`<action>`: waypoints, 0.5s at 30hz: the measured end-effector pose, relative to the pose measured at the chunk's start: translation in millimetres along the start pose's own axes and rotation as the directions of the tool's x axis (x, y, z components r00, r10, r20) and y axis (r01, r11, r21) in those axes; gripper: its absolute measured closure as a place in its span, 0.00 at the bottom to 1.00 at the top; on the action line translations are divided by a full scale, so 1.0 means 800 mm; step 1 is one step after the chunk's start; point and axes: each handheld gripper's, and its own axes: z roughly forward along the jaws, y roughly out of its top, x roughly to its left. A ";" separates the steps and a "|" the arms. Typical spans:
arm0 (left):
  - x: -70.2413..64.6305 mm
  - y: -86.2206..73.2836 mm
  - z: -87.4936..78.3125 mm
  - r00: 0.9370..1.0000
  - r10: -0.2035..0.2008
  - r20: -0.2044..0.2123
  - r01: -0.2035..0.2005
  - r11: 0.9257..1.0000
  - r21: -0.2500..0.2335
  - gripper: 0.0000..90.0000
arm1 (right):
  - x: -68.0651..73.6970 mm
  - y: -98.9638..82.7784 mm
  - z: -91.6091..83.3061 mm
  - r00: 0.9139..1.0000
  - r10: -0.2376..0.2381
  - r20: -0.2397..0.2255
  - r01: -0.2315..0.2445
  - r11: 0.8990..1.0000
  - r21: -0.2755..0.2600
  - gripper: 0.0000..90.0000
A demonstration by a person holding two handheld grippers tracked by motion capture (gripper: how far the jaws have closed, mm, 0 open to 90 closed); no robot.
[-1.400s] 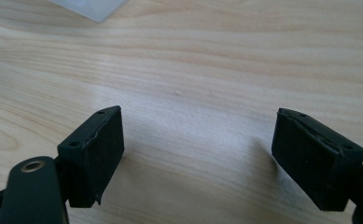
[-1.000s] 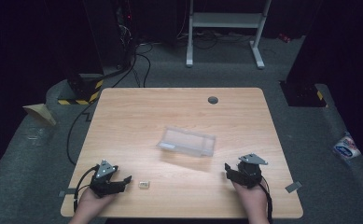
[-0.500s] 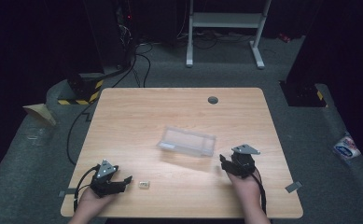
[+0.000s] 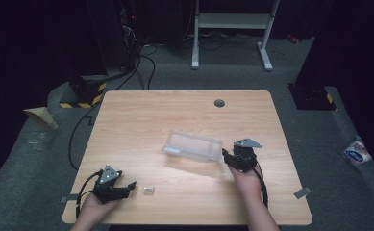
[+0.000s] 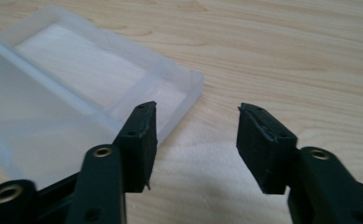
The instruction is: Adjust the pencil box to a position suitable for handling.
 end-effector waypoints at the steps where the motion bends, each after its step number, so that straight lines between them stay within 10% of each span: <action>1: 0.000 0.000 0.000 1.000 0.000 0.001 0.000 1.000 0.000 0.28 | 0.001 0.003 0.004 1.000 0.002 -0.002 -0.002 1.000 0.004 0.57; 15: 0.001 0.000 0.000 1.000 -0.004 0.007 0.004 1.000 -0.002 0.28 | 0.006 0.005 0.042 1.000 0.015 -0.017 -0.014 0.998 0.055 0.80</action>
